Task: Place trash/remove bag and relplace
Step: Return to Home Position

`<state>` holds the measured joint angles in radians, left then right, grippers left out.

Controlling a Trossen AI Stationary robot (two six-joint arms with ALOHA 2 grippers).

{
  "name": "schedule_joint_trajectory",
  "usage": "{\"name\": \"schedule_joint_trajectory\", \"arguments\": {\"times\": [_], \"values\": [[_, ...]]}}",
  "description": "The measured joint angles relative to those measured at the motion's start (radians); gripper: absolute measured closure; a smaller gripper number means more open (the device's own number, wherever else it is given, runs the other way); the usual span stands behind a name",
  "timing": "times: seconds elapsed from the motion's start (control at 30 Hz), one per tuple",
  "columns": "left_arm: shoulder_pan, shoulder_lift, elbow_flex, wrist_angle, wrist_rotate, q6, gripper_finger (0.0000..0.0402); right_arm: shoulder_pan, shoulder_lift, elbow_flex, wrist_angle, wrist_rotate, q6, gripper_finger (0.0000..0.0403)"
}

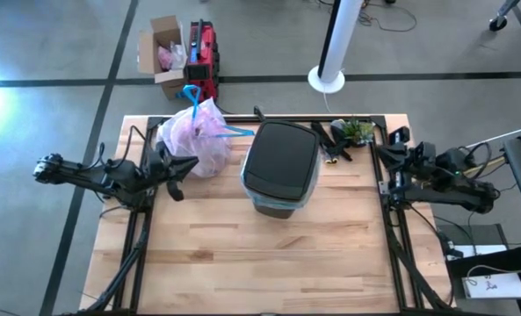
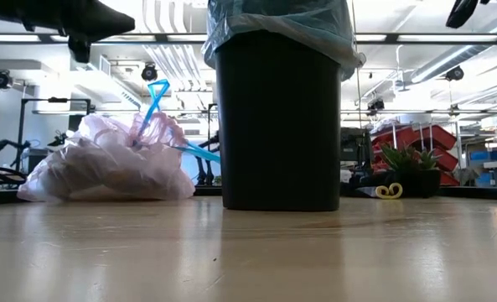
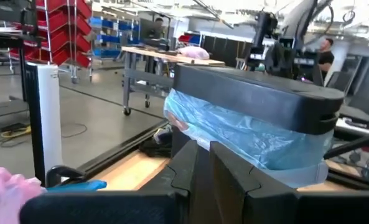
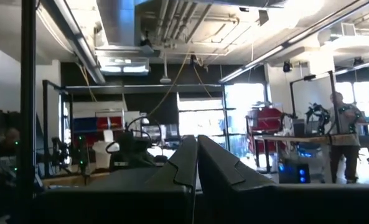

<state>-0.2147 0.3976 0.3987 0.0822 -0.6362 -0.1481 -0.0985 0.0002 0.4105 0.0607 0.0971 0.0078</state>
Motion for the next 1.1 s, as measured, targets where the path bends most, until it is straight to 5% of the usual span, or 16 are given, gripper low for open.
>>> {"name": "schedule_joint_trajectory", "arguments": {"times": [0.13,0.37,0.63,1.1], "values": [[0.05,0.006,-0.003,0.0,0.051,-0.007,0.0374,0.0,0.008,-0.087,0.097,0.0,0.011,0.0403],[0.189,0.028,-0.01,-0.005,0.364,0.009,0.0374,0.0,-0.001,-0.276,0.274,-0.026,0.07,0.0403],[0.23,-0.048,-0.028,-0.03,0.376,0.065,0.0374,0.003,0.001,-0.399,0.369,-0.15,0.186,0.0403],[0.229,-0.322,-0.163,-0.079,0.394,0.055,0.0374,0.003,0.08,-0.399,0.355,-0.15,0.193,0.0403]]}}
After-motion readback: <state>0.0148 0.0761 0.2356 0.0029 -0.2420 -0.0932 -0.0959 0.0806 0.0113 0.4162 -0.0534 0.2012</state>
